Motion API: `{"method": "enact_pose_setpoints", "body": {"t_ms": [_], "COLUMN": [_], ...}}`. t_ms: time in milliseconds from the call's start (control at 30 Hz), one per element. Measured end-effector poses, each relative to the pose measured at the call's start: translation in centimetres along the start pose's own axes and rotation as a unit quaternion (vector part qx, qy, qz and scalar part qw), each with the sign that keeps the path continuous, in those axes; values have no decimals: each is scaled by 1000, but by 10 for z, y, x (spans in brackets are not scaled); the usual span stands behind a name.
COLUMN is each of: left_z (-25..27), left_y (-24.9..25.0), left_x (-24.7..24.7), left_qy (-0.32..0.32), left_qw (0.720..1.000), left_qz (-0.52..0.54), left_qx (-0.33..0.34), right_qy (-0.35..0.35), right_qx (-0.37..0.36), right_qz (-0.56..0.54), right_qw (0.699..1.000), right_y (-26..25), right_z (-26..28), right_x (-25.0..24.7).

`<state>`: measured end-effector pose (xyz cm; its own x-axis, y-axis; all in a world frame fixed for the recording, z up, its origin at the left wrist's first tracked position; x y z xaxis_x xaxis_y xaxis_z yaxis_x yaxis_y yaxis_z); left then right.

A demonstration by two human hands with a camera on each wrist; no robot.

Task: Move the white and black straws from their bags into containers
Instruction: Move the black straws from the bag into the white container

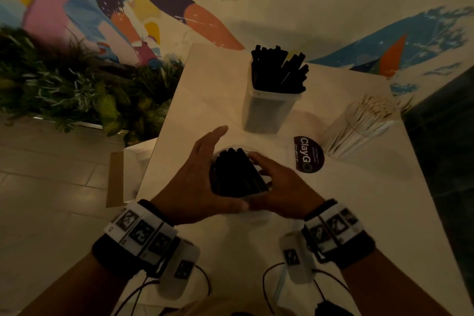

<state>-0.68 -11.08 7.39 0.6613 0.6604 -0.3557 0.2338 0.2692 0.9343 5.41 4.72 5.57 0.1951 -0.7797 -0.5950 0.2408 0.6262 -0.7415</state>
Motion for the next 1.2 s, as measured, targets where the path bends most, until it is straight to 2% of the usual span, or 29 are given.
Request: {"method": "enact_pose_setpoints", "body": {"t_ms": [133,233,367,467,567,633,767,967,1100,1200], "left_z": [9,10,4,0,-1,-1,0,5,7,10], "left_y": [-6,-15,-30,-26,-15,-11,-17,-27,-32,-35], "left_x": [8,15,16,8,-3,-4,4,4,1,-1], "left_qy": [-18,-8,46,99,145,145,128,133,141,146], "left_qw": [997,996,995,992,986,985,990,991,990,989], "left_qz": [70,83,88,73,85,88,61,31,28,28], "left_qx": [-11,-19,-29,-9,18,32,16,9,-6,-10], "right_qy": [71,101,121,128,154,156,152,198,219,223], "right_qx": [-2,-30,-83,-98,-105,-86,-45,-62,-85,-60], "right_qz": [-74,-66,-31,-27,-86,-121,-102,-122,-92,-96], "right_qw": [995,992,989,987,979,977,982,971,968,968], "right_y": [18,15,3,-6,-10,-5,9,13,4,9], "right_z": [2,4,5,4,7,7,5,4,6,3], "right_x": [8,9,10,8,1,-1,7,12,10,5]}}
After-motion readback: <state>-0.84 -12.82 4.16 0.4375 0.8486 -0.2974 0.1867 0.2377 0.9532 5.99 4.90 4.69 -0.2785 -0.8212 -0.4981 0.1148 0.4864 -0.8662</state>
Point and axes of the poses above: each hand's wrist, its own z-axis away from the middle knuckle, its own x-axis out of the palm, y = z × x, the point moved 6 cm from there along -z, towards the middle knuckle, and after that the axes turned 3 degrees about z, right-handed, at the moved point
